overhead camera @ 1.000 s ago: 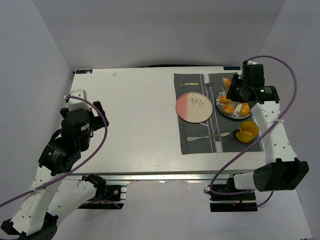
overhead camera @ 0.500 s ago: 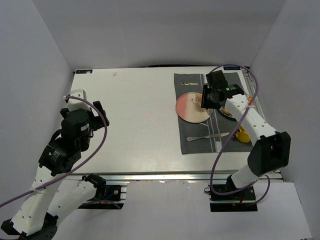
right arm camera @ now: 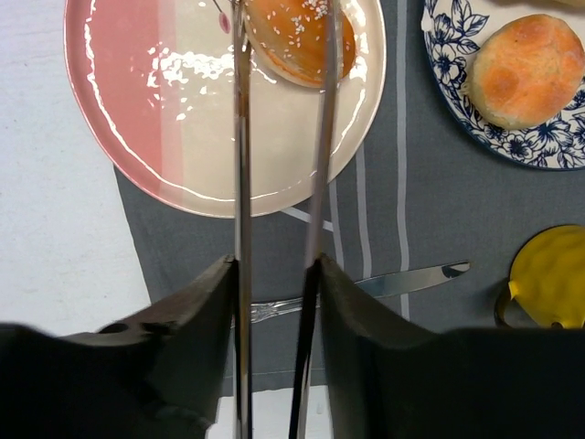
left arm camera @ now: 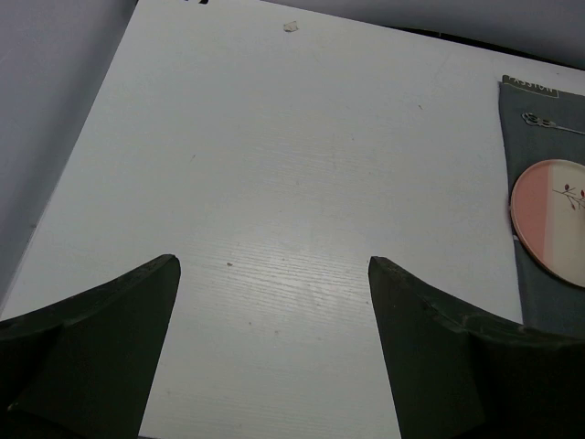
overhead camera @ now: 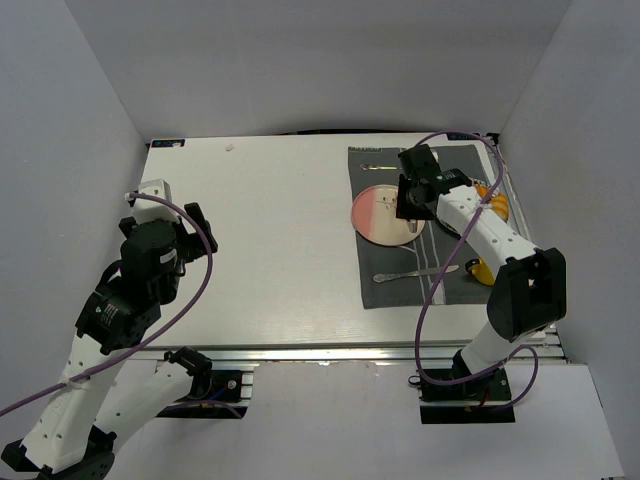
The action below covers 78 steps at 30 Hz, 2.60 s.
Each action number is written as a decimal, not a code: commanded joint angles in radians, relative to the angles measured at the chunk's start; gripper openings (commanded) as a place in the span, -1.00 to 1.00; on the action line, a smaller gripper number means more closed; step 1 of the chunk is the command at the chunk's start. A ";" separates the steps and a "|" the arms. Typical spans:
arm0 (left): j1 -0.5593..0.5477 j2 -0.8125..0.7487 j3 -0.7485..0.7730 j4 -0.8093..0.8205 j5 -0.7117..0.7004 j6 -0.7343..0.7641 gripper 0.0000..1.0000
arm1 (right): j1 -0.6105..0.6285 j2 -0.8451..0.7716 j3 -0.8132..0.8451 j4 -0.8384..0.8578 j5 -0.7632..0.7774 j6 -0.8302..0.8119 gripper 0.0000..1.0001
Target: Place the bread
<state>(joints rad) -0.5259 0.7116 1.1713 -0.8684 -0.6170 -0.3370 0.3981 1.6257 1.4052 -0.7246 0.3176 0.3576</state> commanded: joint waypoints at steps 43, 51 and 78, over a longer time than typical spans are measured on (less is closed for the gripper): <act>-0.005 -0.026 -0.009 -0.012 -0.006 0.010 0.90 | -0.314 -0.290 -0.098 -0.024 -0.054 -0.046 0.24; -0.005 -0.026 -0.018 -0.009 -0.006 0.010 0.90 | -0.338 -0.294 -0.181 0.016 -0.091 -0.043 0.23; -0.005 -0.017 -0.024 -0.001 -0.001 0.009 0.90 | -0.380 -0.345 -0.132 -0.008 -0.144 -0.039 -0.23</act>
<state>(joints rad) -0.5259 0.6918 1.1530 -0.8753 -0.6174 -0.3305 0.0216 1.3495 1.1709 -0.7181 0.1829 0.3298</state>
